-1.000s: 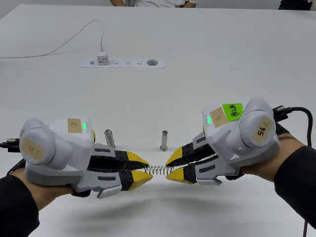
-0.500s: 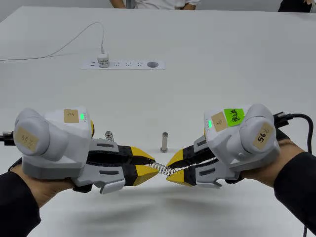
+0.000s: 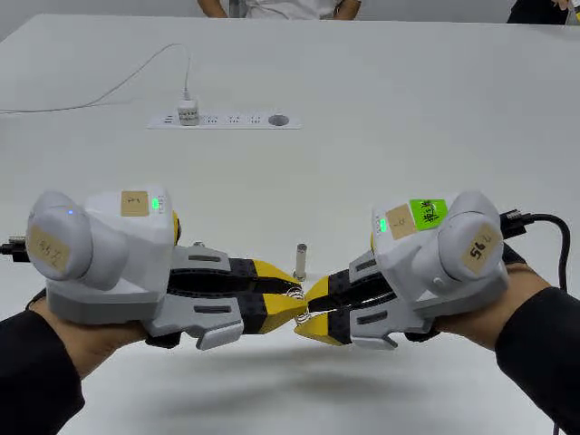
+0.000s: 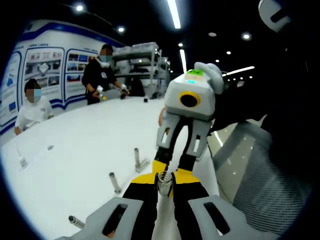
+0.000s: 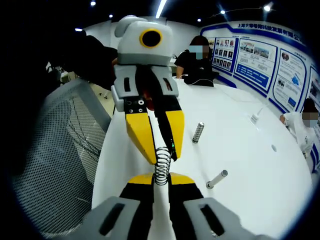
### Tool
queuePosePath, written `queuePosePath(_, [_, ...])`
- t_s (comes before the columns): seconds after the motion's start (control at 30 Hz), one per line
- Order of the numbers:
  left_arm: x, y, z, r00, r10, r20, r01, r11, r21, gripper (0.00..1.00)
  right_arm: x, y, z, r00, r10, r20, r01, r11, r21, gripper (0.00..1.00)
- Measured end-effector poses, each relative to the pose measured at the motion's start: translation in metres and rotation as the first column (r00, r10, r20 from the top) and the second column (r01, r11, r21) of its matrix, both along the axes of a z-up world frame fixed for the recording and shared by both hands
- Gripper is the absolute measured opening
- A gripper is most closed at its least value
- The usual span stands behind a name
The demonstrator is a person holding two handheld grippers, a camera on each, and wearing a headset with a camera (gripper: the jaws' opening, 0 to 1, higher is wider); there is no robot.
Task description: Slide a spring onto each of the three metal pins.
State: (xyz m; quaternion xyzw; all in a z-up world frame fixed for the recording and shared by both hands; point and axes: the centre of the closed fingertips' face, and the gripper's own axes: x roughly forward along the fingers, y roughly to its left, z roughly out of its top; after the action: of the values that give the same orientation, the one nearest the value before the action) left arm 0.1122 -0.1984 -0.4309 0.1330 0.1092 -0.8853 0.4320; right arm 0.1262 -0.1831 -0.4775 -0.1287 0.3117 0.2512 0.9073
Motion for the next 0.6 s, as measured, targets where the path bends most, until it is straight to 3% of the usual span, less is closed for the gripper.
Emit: queuePosePath(0.6, [-0.0003,-0.0052,-0.0004,1.0,0.003,-0.002,-0.003,1.0,0.009,0.1,0.0019,-0.0005,-0.0008,0.999,-0.037,-0.002,0.037,0.999,0.036,0.13])
